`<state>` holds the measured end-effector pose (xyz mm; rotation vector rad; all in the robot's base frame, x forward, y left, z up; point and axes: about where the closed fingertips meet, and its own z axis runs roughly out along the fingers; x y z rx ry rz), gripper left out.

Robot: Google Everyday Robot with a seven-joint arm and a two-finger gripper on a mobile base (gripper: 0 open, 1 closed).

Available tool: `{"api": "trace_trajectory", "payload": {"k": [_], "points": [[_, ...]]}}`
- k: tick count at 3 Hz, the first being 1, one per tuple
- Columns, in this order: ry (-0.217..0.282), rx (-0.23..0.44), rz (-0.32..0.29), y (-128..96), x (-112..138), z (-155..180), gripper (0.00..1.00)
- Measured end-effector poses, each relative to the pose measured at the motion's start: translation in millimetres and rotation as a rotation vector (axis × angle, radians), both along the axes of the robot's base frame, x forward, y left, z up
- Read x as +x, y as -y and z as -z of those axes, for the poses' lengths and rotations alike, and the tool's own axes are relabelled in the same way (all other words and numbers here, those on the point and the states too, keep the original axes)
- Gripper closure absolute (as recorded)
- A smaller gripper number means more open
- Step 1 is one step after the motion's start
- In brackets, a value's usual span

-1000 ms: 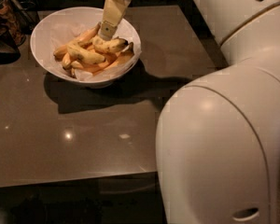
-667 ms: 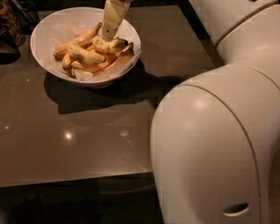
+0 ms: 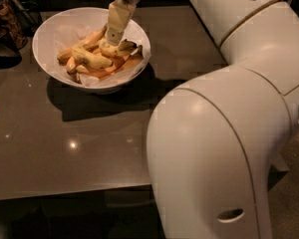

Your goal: Pick banana from white bowl

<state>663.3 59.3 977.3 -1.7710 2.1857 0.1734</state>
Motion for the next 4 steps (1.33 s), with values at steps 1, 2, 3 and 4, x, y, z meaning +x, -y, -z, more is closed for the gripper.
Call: {"api": "trace_trajectory", "payload": {"k": [1, 2, 3, 4], "points": [[0.0, -0.021, -0.005, -3.8, 1.5, 2.9, 0.35], [-0.017, -0.041, -0.005, -7.2, 2.4, 12.2, 0.33], [-0.044, -0.052, -0.009, -11.4, 1.9, 23.7, 0.32], [-0.074, -0.05, -0.003, -11.0, 2.1, 34.4, 0.33]]}}
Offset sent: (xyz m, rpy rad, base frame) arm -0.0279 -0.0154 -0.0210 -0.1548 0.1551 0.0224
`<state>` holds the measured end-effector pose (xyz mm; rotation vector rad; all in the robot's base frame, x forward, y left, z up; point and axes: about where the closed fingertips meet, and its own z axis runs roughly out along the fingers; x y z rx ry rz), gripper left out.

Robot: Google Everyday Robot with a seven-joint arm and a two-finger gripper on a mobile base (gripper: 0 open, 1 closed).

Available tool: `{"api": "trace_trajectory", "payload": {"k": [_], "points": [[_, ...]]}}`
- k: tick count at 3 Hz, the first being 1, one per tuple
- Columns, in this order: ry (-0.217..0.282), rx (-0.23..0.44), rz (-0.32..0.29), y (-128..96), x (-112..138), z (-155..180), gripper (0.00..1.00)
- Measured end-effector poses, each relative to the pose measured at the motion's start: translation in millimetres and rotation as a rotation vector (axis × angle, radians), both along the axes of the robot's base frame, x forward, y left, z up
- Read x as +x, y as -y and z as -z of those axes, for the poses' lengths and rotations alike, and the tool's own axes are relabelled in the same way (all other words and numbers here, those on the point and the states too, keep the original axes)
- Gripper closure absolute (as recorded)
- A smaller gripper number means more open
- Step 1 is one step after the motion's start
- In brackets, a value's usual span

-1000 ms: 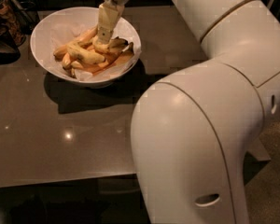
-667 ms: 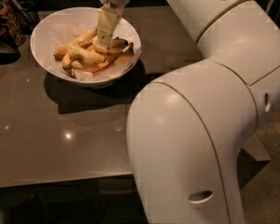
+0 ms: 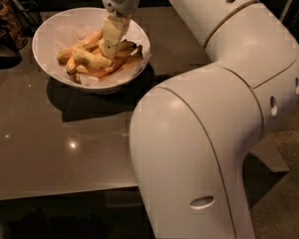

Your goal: Pick banana from white bowl

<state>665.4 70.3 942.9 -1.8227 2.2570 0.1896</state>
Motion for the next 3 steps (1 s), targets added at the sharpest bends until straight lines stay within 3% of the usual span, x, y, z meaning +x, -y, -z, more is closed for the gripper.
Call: {"api": "trace_trajectory", "payload": {"k": [2, 3], "points": [[-0.055, 0.015, 0.01, 1.8, 4.4, 20.9, 0.37], [-0.057, 0.015, 0.007, 4.6, 5.7, 24.3, 0.56]]}}
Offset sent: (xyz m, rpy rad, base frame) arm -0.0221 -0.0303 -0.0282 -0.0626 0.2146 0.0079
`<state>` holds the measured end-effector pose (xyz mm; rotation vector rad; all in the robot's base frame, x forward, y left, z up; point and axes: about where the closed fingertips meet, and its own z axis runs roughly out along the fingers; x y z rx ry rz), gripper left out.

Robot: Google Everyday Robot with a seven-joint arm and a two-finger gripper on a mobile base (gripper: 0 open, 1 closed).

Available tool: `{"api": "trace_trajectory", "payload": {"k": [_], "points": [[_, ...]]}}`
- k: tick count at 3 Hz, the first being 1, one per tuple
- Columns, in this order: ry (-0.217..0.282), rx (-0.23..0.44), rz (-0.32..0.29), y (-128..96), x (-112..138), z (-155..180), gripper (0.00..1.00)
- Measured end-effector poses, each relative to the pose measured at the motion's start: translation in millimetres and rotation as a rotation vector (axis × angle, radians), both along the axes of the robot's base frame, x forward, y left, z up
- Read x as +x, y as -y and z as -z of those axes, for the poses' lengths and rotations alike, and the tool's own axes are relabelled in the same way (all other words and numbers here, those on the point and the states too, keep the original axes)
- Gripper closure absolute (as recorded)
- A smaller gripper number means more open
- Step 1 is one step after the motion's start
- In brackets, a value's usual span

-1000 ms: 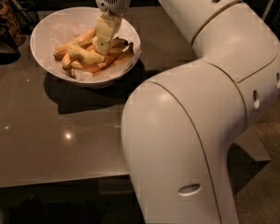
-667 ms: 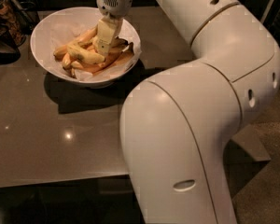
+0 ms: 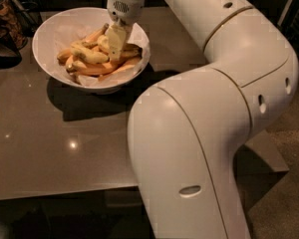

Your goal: Pick banana from white bowl

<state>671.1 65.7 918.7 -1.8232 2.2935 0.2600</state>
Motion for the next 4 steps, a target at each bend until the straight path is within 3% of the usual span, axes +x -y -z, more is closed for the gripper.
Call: {"api": "trace_trajectory", "payload": {"k": [2, 4], "points": [[0.0, 0.0, 0.0, 0.0, 0.0, 0.0, 1.0], [0.158, 0.113, -0.003, 9.7, 3.4, -25.8, 1.0]]}}
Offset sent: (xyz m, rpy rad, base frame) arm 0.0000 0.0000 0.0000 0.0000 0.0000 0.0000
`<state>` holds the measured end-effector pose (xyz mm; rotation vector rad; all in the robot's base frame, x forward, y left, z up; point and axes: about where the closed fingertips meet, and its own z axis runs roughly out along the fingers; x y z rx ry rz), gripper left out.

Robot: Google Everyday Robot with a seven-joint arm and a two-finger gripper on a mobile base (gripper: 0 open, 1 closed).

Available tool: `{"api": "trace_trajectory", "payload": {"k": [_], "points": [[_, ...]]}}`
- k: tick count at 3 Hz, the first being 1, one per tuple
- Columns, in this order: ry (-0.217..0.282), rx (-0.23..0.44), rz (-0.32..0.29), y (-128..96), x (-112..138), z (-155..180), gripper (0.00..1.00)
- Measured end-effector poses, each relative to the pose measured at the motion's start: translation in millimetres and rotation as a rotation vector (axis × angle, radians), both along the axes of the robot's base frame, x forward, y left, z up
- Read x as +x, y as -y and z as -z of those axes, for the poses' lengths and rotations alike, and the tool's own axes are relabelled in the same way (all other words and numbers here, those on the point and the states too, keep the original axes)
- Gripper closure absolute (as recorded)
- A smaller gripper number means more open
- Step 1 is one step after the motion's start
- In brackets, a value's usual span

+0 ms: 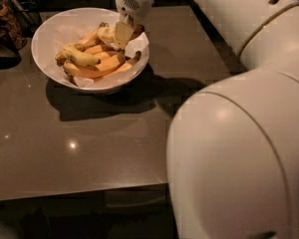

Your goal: Pick banana from white bowl

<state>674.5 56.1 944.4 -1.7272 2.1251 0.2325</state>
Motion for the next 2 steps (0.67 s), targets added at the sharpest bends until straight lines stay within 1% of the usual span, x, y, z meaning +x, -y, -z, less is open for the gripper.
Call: {"api": "trace_trajectory", "payload": {"k": [1, 2], "points": [[0.091, 0.051, -0.012, 18.7, -7.3, -23.0, 1.0], [0.091, 0.051, -0.012, 18.8, -7.4, -23.1, 1.0]]}}
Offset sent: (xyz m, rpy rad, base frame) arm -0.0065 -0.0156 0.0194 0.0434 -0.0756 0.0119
